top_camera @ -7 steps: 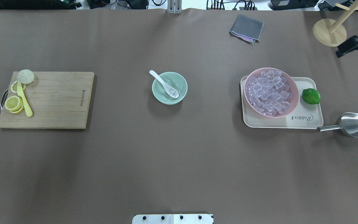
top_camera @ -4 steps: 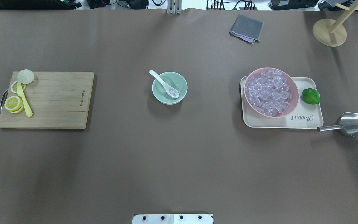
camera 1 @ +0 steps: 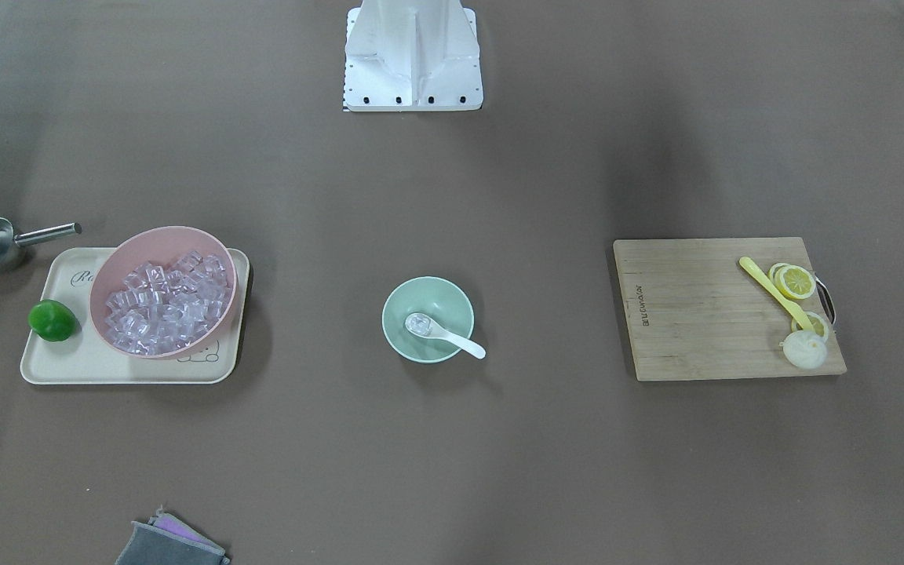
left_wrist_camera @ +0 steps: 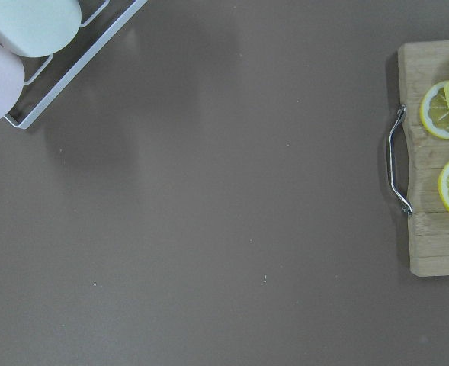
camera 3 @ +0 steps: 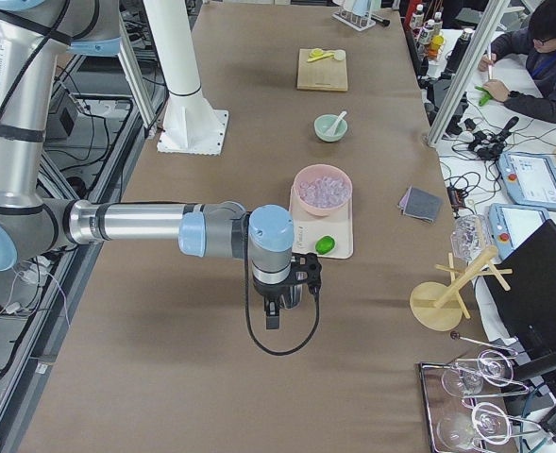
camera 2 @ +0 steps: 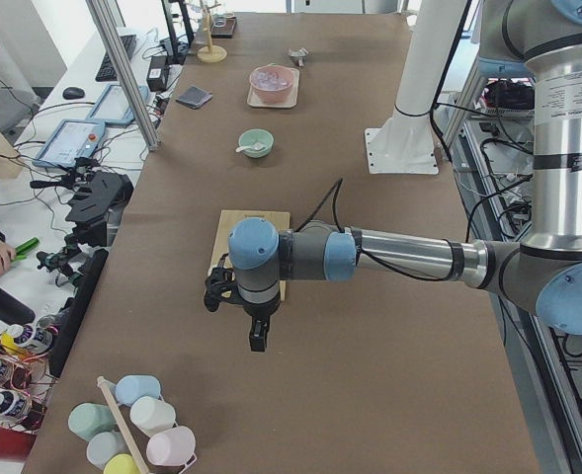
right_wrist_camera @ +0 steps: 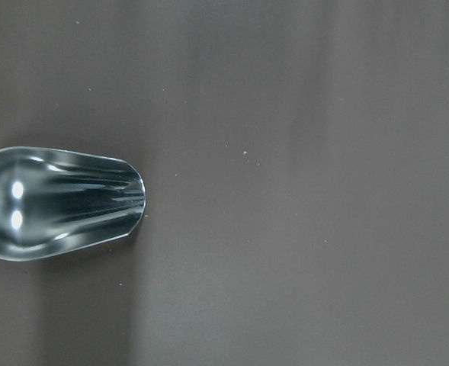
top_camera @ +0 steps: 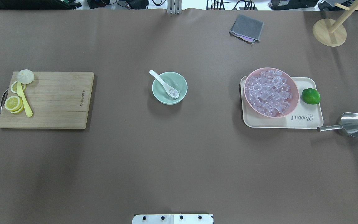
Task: Put spoon and ice into bowl
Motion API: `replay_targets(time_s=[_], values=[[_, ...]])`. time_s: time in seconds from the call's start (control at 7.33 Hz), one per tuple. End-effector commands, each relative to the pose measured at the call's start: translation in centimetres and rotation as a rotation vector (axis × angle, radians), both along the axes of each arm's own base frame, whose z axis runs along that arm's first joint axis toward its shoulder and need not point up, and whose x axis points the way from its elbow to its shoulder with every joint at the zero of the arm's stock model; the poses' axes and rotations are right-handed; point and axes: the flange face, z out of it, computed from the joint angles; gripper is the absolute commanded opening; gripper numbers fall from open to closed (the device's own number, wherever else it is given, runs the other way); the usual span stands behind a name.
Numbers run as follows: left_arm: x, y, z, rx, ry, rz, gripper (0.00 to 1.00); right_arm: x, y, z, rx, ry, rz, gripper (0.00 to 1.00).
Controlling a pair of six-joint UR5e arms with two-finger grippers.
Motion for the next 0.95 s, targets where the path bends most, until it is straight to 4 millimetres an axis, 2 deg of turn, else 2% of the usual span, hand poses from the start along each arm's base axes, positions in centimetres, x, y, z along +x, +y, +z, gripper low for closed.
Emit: replay_targets(time_s=[0.0,0.82], values=[[-0.10,0.50,-0.12,0.000,0.002,-0.002,1.00,0.18,0.70,0.63,-0.016,-0.001,0.006,1.00],[-0.10,0.79,-0.34,0.018,-0.009,0.006,0.99,0.14,0.54,0.53,-0.013,0.000,0.005,1.00]])
